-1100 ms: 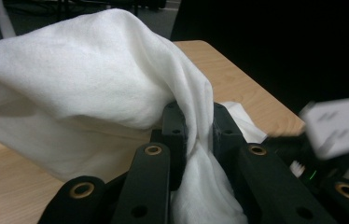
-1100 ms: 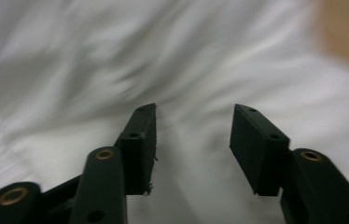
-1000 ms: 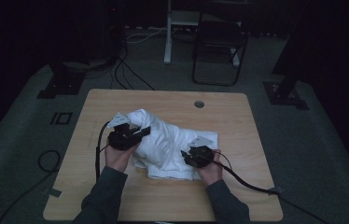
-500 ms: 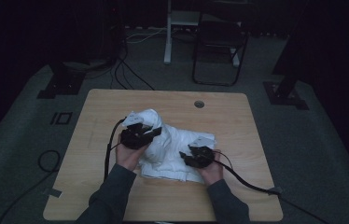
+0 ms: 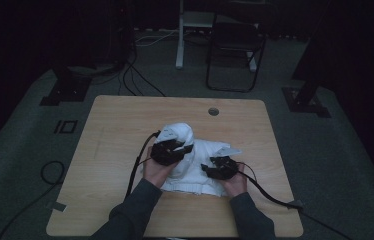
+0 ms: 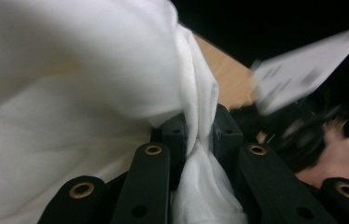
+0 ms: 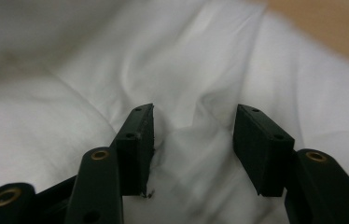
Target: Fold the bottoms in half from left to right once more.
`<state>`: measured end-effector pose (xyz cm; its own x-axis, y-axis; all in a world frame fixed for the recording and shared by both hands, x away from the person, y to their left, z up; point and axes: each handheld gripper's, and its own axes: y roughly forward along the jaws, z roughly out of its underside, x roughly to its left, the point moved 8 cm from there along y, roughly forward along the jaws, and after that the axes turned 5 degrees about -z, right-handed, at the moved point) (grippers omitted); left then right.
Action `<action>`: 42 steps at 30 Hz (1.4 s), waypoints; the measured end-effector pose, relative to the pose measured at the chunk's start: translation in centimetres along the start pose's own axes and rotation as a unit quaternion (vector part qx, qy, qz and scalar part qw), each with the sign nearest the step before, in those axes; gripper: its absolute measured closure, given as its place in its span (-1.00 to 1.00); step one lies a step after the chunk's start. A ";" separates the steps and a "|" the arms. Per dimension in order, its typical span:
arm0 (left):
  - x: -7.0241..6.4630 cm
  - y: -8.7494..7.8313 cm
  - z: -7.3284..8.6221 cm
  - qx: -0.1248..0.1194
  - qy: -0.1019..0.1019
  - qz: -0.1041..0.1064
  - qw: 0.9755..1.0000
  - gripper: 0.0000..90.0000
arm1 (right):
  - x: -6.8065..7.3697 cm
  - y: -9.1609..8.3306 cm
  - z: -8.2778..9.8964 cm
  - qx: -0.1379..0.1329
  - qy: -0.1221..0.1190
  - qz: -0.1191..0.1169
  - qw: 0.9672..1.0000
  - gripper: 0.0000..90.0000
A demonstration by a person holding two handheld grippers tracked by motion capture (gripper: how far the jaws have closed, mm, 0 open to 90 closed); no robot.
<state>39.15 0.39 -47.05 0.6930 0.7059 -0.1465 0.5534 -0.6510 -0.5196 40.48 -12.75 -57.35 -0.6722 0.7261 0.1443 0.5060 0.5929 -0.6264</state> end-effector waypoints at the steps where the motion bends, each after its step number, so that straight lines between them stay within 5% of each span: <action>1: -0.4 0.6 0.3 0.007 0.005 0.002 1.000 0.78 | -0.3 -0.9 -0.4 -0.015 0.006 0.003 1.000 0.05; 6: -2.8 3.9 2.4 0.040 0.028 0.018 0.999 0.77 | -3.7 -4.3 -0.9 -0.040 0.021 0.053 0.998 0.01; 11: -4.7 7.2 5.2 0.082 0.036 0.041 0.995 0.77 | -5.4 -6.2 -0.6 -0.067 0.051 0.057 0.995 -0.01; 14: -5.2 8.9 6.7 0.099 0.045 0.047 0.993 0.76 | -5.3 -6.9 -0.6 -0.077 0.051 0.046 0.995 -0.05; 16: -5.0 9.3 6.9 0.099 0.027 0.049 0.994 0.76 | -4.9 -7.4 -0.8 -0.085 0.048 0.039 0.994 -0.07; 22: -4.9 9.1 6.9 0.096 0.030 0.049 0.994 0.74 | -2.6 -9.0 -1.9 -0.131 0.042 -0.022 0.990 -0.17; 25: -4.9 9.1 6.9 0.096 0.031 0.048 0.994 0.73 | -1.0 -8.0 -2.0 -0.112 0.022 -0.056 0.992 -0.22; 27: -5.0 9.0 6.9 0.096 0.030 0.049 0.994 0.69 | -1.1 -6.7 -1.6 -0.079 0.015 -0.040 0.996 -0.03; 31: -5.6 7.8 6.3 0.087 0.037 0.043 0.995 0.40 | -2.7 -4.9 -1.3 -0.052 0.038 -0.035 0.997 0.76; 35: -6.7 4.3 4.0 0.065 0.054 0.047 0.995 0.25 | -3.8 -4.2 -1.7 -0.052 0.056 -0.042 0.996 0.79; 38: -6.7 1.0 1.8 0.028 0.057 0.063 0.996 0.25 | -4.5 -4.0 -1.9 -0.045 0.051 -0.020 0.998 0.78; 40: -5.4 -1.1 0.2 -0.001 0.067 0.045 0.997 0.24 | -5.0 -3.9 -1.9 -0.041 0.058 -0.020 0.997 0.78; 42: -2.6 -2.3 -1.1 -0.020 0.068 0.000 0.997 0.25 | -5.4 -3.7 -1.9 -0.037 0.060 -0.018 0.997 0.76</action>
<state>36.62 -0.29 -44.55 0.7480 0.6630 -0.0296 0.5689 -0.6636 -0.4857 43.26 -18.20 -54.33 -0.6228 0.7380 0.2597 0.5245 0.6402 -0.5614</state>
